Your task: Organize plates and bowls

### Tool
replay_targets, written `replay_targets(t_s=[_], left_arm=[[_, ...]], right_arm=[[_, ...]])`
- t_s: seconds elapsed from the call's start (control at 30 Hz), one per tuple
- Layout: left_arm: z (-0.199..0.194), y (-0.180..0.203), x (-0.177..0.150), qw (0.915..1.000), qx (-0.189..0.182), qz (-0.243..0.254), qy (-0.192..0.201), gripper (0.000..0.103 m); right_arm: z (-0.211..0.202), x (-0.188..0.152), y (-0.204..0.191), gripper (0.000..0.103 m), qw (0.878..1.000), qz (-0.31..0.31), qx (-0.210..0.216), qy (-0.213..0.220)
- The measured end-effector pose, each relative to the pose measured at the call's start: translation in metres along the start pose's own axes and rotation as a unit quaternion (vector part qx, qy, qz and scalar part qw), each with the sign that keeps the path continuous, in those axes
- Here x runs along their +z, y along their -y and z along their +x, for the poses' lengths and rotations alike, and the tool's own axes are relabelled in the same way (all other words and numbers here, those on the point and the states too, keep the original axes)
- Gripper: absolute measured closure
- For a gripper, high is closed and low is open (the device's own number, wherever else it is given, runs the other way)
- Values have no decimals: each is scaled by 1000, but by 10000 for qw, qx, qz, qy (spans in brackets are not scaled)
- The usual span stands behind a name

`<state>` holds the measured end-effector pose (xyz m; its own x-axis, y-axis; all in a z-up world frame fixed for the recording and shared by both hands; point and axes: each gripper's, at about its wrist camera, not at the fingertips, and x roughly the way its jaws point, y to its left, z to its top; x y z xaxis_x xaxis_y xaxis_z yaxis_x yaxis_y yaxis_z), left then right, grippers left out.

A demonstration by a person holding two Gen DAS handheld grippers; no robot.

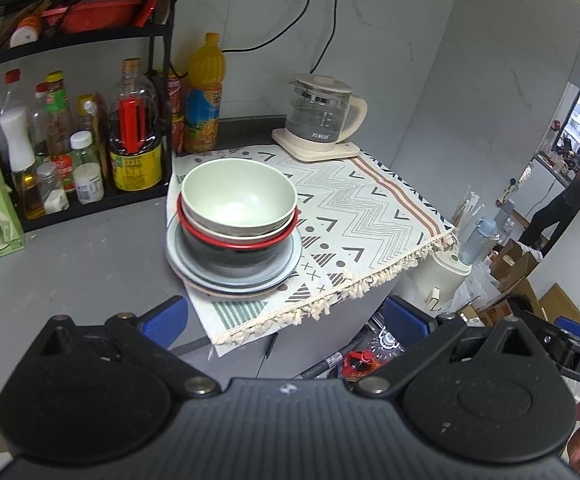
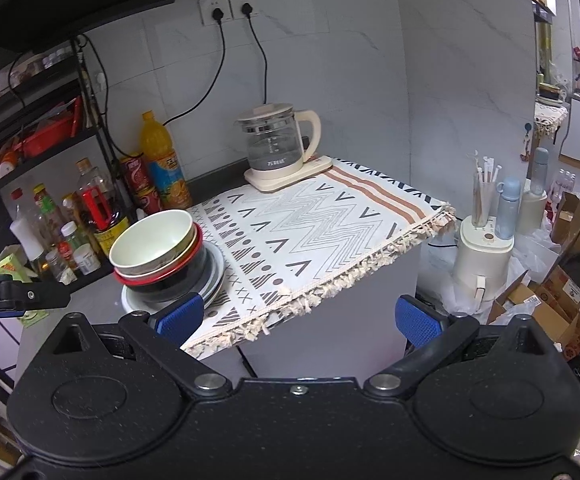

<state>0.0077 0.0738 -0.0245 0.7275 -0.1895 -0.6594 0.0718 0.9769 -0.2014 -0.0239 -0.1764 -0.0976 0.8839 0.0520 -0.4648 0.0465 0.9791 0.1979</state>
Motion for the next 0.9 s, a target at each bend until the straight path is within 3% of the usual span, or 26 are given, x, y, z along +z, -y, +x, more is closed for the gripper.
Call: replay_targets(t_s=[0.9], left_arm=[[-13,-20,-11,9994,279,-190,30,0]], right_arm=[[1,-5,-14,0,9995,-116,279,10]])
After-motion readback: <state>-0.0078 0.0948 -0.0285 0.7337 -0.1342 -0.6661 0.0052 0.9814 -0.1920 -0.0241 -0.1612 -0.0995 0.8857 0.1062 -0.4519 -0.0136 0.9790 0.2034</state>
